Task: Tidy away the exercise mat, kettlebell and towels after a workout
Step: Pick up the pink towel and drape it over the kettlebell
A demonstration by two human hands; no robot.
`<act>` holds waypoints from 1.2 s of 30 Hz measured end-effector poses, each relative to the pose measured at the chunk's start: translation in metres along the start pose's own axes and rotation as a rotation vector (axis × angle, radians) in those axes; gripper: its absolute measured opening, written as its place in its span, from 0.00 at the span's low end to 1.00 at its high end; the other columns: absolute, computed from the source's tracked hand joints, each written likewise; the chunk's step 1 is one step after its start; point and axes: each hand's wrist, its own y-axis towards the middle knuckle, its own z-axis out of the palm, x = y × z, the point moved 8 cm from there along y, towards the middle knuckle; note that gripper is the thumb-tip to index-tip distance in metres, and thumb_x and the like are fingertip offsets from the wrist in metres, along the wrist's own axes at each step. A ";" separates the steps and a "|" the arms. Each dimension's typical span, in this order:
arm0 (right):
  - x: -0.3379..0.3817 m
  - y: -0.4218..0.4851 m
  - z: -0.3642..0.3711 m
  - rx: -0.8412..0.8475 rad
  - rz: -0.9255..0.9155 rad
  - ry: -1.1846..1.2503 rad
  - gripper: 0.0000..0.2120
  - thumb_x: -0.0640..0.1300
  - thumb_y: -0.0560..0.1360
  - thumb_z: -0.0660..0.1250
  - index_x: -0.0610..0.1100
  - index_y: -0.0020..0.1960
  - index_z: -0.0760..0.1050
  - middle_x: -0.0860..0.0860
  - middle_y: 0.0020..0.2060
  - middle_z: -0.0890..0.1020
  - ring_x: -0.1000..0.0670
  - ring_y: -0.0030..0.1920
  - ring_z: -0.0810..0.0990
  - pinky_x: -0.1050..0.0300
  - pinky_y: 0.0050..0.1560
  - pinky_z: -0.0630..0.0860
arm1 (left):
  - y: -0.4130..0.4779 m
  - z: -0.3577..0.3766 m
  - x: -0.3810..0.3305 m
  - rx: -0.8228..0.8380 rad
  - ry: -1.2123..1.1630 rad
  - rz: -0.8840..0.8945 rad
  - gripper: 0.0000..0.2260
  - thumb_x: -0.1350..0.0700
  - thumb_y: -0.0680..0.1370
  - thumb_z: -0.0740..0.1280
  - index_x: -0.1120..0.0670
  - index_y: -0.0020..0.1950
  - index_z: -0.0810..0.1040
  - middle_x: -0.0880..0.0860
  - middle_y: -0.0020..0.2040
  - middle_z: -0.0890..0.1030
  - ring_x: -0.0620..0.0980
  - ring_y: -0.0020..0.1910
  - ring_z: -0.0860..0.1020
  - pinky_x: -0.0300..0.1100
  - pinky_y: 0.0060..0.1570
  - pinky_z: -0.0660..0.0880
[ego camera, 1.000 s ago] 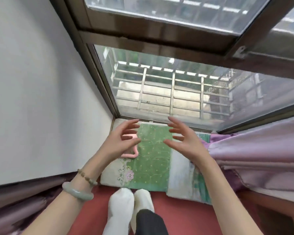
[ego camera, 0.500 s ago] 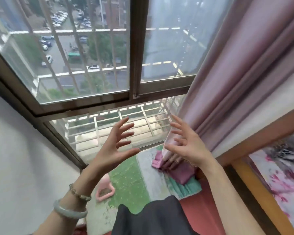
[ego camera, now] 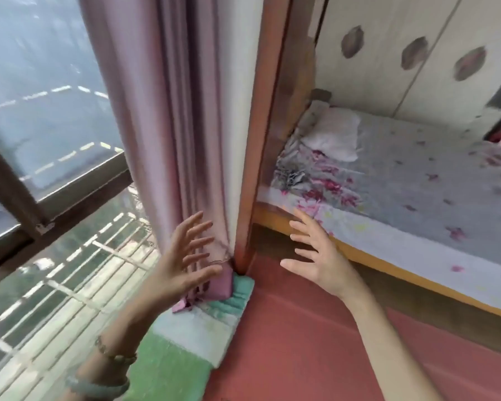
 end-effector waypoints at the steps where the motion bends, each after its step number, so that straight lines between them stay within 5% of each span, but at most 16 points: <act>1: -0.005 -0.014 -0.018 -0.051 0.018 0.003 0.43 0.40 0.68 0.75 0.59 0.73 0.55 0.57 0.68 0.68 0.60 0.64 0.70 0.59 0.61 0.72 | 0.007 0.018 -0.002 0.043 -0.009 0.007 0.43 0.37 0.60 0.77 0.39 0.70 0.61 0.42 0.68 0.71 0.46 0.65 0.74 0.45 0.60 0.75; 13: -0.073 -0.191 -0.228 -0.553 0.199 -0.025 0.42 0.41 0.67 0.76 0.64 0.71 0.57 0.57 0.67 0.68 0.61 0.63 0.71 0.54 0.63 0.72 | 0.054 0.293 -0.032 0.641 -0.050 0.089 0.41 0.38 0.63 0.76 0.35 0.71 0.59 0.39 0.68 0.70 0.45 0.66 0.72 0.38 0.59 0.74; 32: -0.206 -0.460 -0.532 -1.012 0.311 -0.044 0.44 0.39 0.66 0.77 0.68 0.69 0.57 0.60 0.64 0.71 0.61 0.61 0.73 0.55 0.61 0.74 | 0.045 0.746 -0.114 1.006 -0.140 0.176 0.39 0.47 0.65 0.75 0.41 0.72 0.60 0.39 0.68 0.70 0.44 0.65 0.73 0.46 0.61 0.73; 36: -0.237 -0.496 -0.584 -1.106 0.345 -0.055 0.45 0.38 0.66 0.76 0.76 0.64 0.58 0.63 0.62 0.72 0.61 0.60 0.73 0.52 0.60 0.75 | 0.058 0.827 -0.118 1.077 -0.153 0.166 0.40 0.46 0.64 0.76 0.42 0.72 0.61 0.41 0.69 0.70 0.45 0.65 0.73 0.45 0.60 0.74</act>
